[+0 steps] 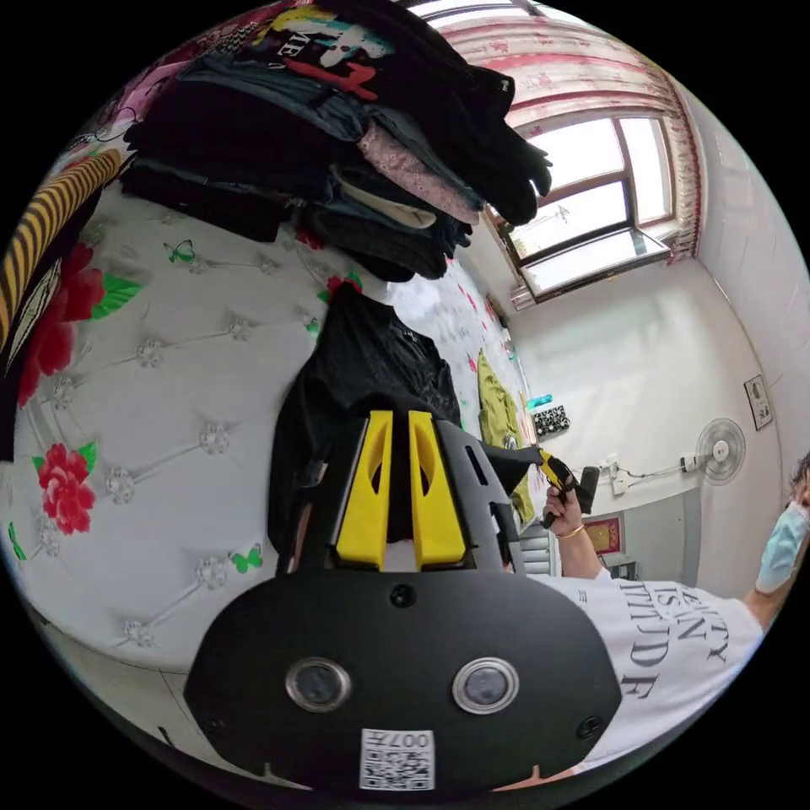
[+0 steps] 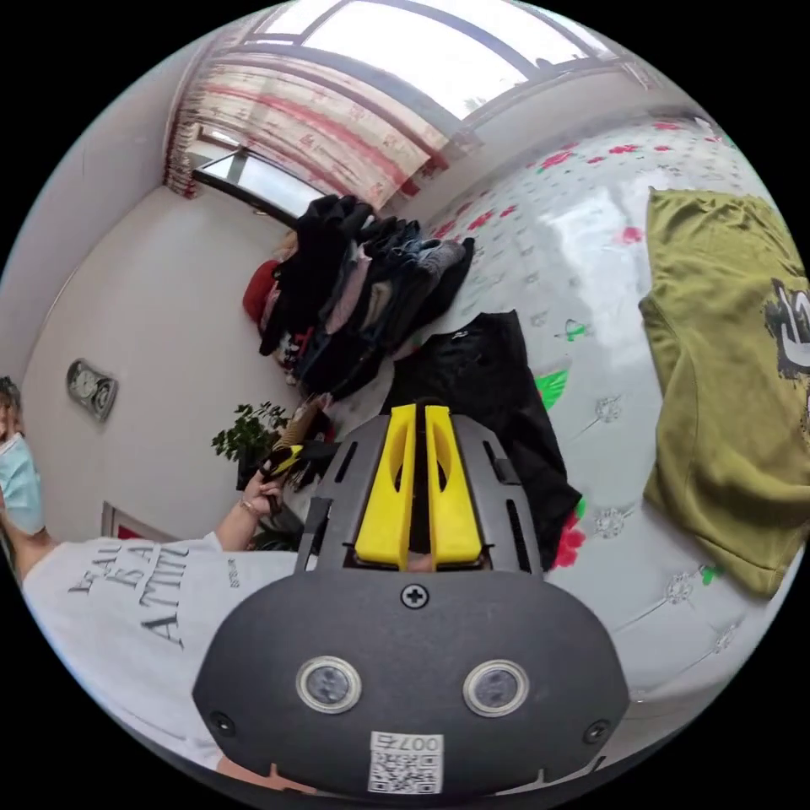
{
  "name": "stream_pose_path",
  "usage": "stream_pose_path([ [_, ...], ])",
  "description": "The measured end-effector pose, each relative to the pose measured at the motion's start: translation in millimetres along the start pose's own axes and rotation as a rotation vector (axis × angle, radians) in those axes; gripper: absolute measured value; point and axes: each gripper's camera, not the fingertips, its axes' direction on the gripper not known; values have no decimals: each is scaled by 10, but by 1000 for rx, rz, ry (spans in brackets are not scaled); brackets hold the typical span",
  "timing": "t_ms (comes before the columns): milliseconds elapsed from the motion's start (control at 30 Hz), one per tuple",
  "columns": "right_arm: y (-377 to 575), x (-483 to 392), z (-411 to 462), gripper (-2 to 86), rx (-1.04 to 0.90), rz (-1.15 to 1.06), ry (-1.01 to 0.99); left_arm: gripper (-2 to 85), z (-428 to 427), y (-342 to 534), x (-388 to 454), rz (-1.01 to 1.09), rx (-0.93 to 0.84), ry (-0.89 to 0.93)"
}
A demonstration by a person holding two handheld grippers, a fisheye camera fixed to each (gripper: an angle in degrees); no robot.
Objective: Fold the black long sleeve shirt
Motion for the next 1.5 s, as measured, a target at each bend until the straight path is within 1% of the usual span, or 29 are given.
stream_pose_path([
  [33,-78,44,142,39,-14,39,60,53,145,-139,-40,-21,-4,-38],
  [67,-95,65,209,44,-26,50,77,73,267,-221,-83,-51,-13,-100],
  [167,35,146,459,69,-103,47,154,101,421,-207,-144,-70,-42,-177],
  [200,172,191,524,76,-137,45,218,105,431,-169,-155,-66,-51,-192],
  [233,338,249,575,82,-166,50,286,107,445,-63,-188,-65,-81,-233],
  [300,593,357,645,87,-220,76,339,110,451,157,-243,-68,-130,-302],
  [367,816,450,703,91,-271,110,342,111,453,478,-291,-76,-190,-381],
  [433,1031,510,808,92,-323,136,343,112,469,656,-290,-85,-216,-406],
  [600,1025,425,1203,70,-422,74,345,87,705,661,-210,-64,-257,-444],
  [667,939,368,1305,47,-453,52,379,14,850,574,-195,-36,-296,-469],
  [700,879,313,1258,32,-439,39,382,9,856,556,-196,-42,-302,-453],
  [733,852,226,1105,21,-389,5,343,0,804,531,-173,-51,-297,-423],
  [800,911,162,863,13,-342,-30,331,-5,637,563,-64,5,-266,-406],
  [867,1063,208,728,9,-343,-22,313,-6,456,735,32,71,-278,-408],
  [967,1359,342,728,10,-367,42,266,1,406,1030,-64,10,-322,-358],
  [1033,1469,322,802,20,-369,66,358,15,429,1183,-123,-24,-344,-363],
  [1067,1466,290,811,22,-360,58,367,46,413,1237,-135,-43,-339,-378],
  [1133,1363,65,868,32,-304,-25,392,76,345,1223,-105,-57,-304,-402],
  [1200,1218,-138,1010,38,-289,-117,417,90,282,1108,8,-12,-256,-452],
  [1267,1041,-323,1237,43,-289,-206,422,94,313,840,236,112,-200,-518],
  [1400,661,-615,2008,51,-363,-367,417,97,653,374,544,295,-182,-527],
  [1500,528,-667,2632,48,-487,-436,446,102,1093,76,608,359,-250,-574],
])
